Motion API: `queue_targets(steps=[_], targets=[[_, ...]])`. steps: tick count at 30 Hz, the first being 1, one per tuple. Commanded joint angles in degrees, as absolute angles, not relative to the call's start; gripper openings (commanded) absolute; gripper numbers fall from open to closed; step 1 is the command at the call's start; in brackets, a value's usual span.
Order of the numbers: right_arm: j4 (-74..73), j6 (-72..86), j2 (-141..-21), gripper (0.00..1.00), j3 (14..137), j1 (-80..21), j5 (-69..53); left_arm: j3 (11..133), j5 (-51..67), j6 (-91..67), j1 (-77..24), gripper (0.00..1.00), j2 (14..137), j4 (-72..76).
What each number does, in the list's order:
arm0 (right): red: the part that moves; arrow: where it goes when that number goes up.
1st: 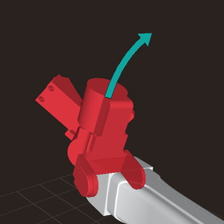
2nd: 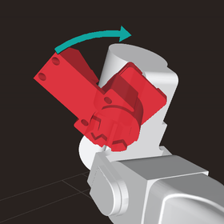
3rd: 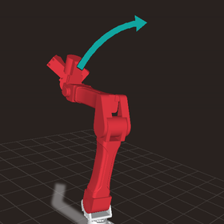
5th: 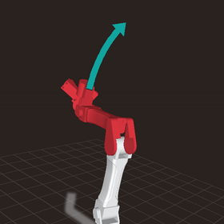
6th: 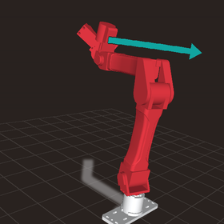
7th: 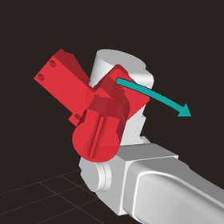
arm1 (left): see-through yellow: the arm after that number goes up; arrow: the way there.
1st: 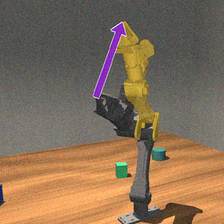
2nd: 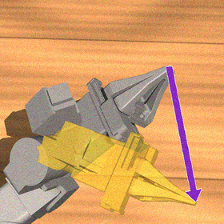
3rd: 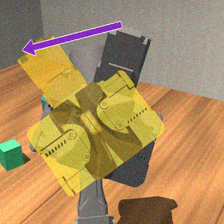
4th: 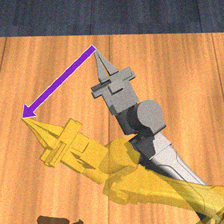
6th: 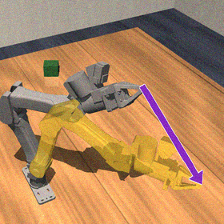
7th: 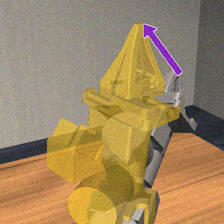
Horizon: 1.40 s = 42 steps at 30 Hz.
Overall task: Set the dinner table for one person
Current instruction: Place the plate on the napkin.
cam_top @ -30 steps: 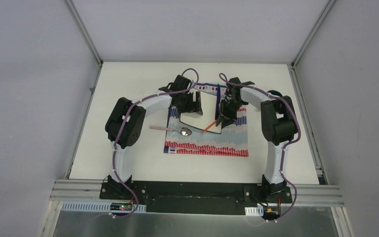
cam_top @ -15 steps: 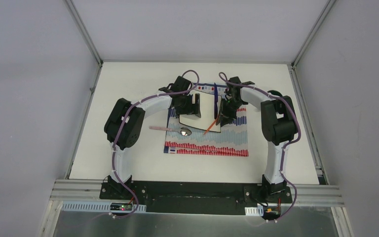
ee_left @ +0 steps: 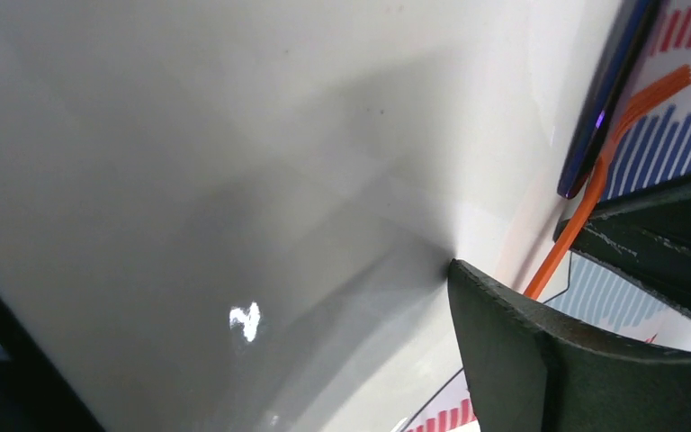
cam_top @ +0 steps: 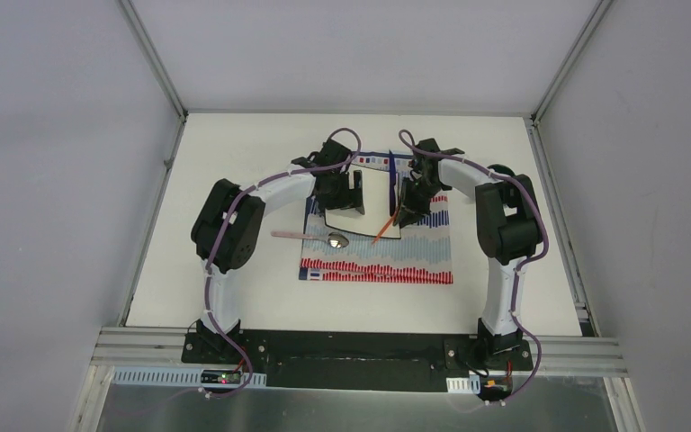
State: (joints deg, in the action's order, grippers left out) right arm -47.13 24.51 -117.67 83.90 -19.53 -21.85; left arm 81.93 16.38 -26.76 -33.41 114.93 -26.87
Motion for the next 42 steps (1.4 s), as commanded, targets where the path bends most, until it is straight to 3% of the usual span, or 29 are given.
queue_targets(steps=[1,25,42], targets=[[-27.56,29.85,-112.69,0.23,87.04,-21.62,-34.37,82.59,12.31,-24.52,-39.11,0.81,116.02,-40.55],[-20.46,32.75,-111.78,0.22,82.26,-21.63,-38.13,88.5,-9.1,-20.9,-39.11,0.84,121.89,-54.29],[-19.55,33.22,-112.32,0.22,81.13,-21.2,-38.76,95.48,-11.94,-18.37,-38.76,0.9,137.12,-57.32]])
